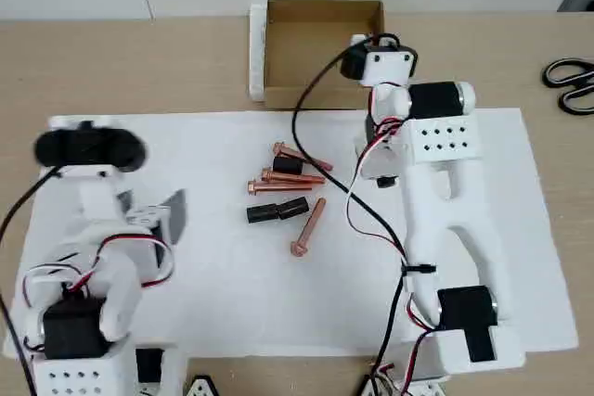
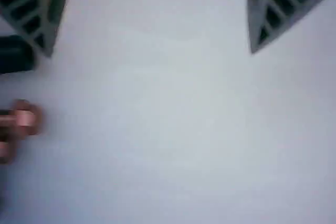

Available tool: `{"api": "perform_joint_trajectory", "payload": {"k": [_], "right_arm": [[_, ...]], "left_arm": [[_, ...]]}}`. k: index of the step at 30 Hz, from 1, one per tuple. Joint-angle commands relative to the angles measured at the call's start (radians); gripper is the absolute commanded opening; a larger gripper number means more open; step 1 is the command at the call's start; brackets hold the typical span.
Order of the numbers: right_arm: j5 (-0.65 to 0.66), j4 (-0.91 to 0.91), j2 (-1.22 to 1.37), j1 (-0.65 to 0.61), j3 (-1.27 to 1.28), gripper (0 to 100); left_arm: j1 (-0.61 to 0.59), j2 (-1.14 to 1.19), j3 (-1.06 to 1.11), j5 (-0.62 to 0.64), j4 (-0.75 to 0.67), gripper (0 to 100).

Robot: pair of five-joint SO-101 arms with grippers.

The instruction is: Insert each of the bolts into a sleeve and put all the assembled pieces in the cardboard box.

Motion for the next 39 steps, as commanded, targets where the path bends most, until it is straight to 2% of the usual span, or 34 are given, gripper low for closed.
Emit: {"api": "perform_joint_trajectory", "payload": {"k": [1,5,12,18,26,39], "right_arm": [[-0.008,-0.042,-0.062,0.067,0.029,0.6],[-0.008,-0.045,-0.062,0.124,0.029,0.6],[-0.005,-0.041,-0.062,0.127,0.031,0.6],[-0.005,-0.048,-0.062,0.124,0.031,0.6],[0.023,-0.047,-0.062,0.128,0.031,0.6],[0.023,-0.047,-0.062,0.128,0.031,0.7]], "left_arm": [[0.172,0.109,-0.088,-0.002,-0.035,23],[0.222,0.367,-0.202,0.0,-0.041,23],[0.242,0.729,-0.441,0.005,-0.063,23],[0.414,0.961,-0.479,-0.002,-0.063,23],[0.537,1.145,-0.518,-0.003,-0.078,23],[0.595,1.297,-0.519,-0.002,-0.11,23]]}}
